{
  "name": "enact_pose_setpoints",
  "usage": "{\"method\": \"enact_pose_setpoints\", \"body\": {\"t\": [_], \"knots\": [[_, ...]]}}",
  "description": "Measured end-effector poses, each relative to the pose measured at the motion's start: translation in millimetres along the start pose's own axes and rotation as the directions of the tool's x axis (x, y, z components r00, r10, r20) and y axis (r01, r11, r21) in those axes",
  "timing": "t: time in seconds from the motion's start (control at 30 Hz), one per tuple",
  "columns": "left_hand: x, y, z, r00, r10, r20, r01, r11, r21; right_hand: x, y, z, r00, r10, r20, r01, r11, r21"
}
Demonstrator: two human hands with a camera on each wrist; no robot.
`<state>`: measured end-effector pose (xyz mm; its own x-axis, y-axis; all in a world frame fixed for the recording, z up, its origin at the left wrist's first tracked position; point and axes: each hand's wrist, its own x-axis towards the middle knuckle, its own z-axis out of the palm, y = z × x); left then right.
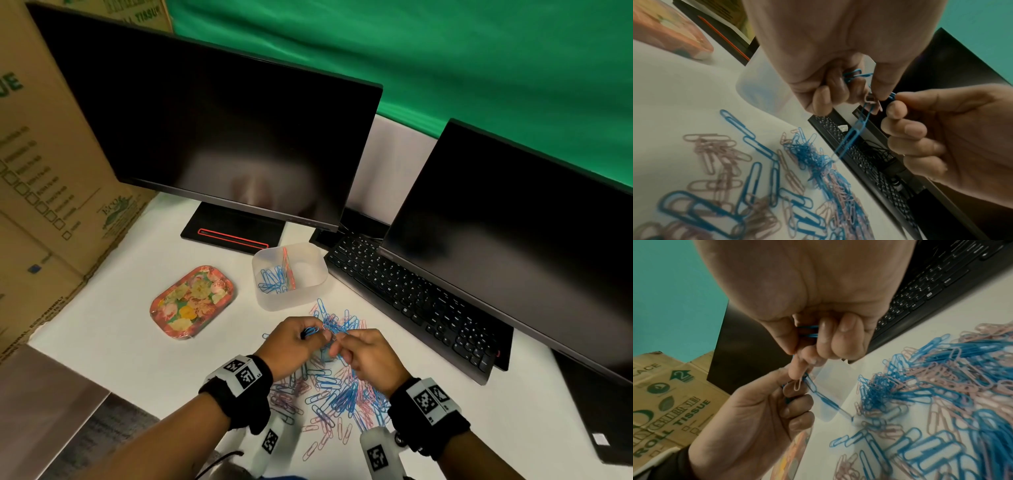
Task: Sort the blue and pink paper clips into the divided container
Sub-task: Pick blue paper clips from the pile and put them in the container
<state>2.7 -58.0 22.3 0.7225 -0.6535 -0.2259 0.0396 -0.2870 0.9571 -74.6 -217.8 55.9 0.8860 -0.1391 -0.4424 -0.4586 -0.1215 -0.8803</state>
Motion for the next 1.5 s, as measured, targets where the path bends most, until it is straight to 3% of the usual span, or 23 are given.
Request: {"method": "enact_pose_setpoints", "body": {"t": [0.27, 0.47, 0.6, 0.77, 0.83, 1.03, 1.2, 1.37, 1.5], "knots": [[-3.6, 14.3, -2.9, 0.996, 0.062, -0.062, -0.062, 0.998, -0.006, -1.2, -13.0, -8.2, 0.991, -0.060, -0.122, 0.053, 0.997, -0.061], [-9.2, 21.6, -3.1, 0.959, 0.271, -0.084, -0.228, 0.911, 0.344, -5.9, -28.4, -7.6, 0.984, -0.037, -0.177, 0.029, 0.998, -0.051], [-8.8, 24.2, -4.0, 0.930, 0.329, -0.161, -0.206, 0.835, 0.511, -5.2, -37.2, -3.0, 0.988, 0.018, -0.152, -0.035, 0.993, -0.110], [-6.8, 31.3, -3.9, 0.916, 0.346, -0.202, -0.181, 0.807, 0.561, -8.3, -43.2, 2.5, 0.995, 0.092, -0.030, -0.095, 0.983, -0.159], [-7.3, 34.6, -5.3, 0.909, 0.375, -0.183, -0.215, 0.796, 0.566, -9.1, -45.3, 4.7, 0.992, 0.126, 0.005, -0.125, 0.987, -0.098], [-9.1, 44.6, -11.4, 0.890, 0.440, -0.123, -0.292, 0.755, 0.588, -12.6, -48.8, 14.5, 0.987, 0.150, 0.057, -0.160, 0.941, 0.297], [-8.7, 47.6, -22.7, 0.871, 0.485, -0.079, -0.362, 0.743, 0.563, -17.4, -50.1, 16.5, 0.962, 0.139, 0.236, -0.263, 0.708, 0.656], [-6.7, 53.7, -22.6, 0.855, 0.507, -0.114, -0.400, 0.781, 0.480, -22.0, -58.6, 17.9, 0.961, 0.081, 0.264, -0.263, 0.561, 0.785], [-9.4, 51.9, -23.5, 0.854, 0.514, -0.079, -0.413, 0.764, 0.496, -20.1, -54.6, 17.9, 0.959, 0.088, 0.270, -0.271, 0.561, 0.782]]}}
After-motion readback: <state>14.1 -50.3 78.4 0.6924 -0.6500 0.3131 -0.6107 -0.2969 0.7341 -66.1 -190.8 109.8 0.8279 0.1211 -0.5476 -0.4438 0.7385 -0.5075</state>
